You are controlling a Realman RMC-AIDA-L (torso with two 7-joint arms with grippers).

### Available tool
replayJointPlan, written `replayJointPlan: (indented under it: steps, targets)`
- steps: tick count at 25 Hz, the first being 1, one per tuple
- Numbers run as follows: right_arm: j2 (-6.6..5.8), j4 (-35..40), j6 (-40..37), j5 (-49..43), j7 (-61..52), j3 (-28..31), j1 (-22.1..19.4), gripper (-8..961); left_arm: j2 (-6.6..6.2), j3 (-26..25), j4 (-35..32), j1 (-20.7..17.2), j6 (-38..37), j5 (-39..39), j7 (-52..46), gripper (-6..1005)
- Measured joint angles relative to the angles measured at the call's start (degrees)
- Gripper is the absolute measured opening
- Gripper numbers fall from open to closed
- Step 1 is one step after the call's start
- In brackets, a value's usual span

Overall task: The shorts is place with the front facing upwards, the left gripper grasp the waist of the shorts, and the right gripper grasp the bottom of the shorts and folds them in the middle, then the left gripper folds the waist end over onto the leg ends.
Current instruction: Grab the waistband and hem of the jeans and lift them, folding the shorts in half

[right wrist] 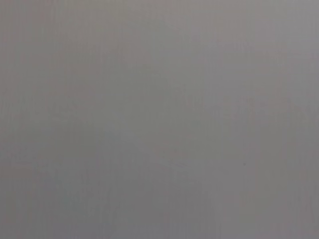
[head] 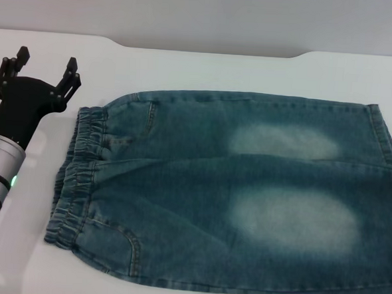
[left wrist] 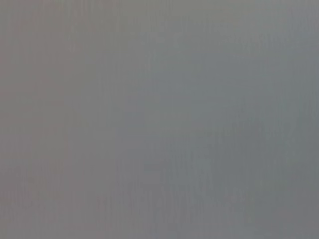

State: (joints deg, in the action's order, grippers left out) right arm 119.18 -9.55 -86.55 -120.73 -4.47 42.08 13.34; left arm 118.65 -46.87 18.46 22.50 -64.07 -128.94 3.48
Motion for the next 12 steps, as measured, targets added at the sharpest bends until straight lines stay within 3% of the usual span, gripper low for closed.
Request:
replayJointPlan:
  steps: [12]
  targets:
    - [0.05, 0.0, 0.1, 0.0, -0.3, -0.4, 0.1, 788, 0.08, 0.0, 0.9, -0.4, -0.3, 0.0, -0.2, 848]
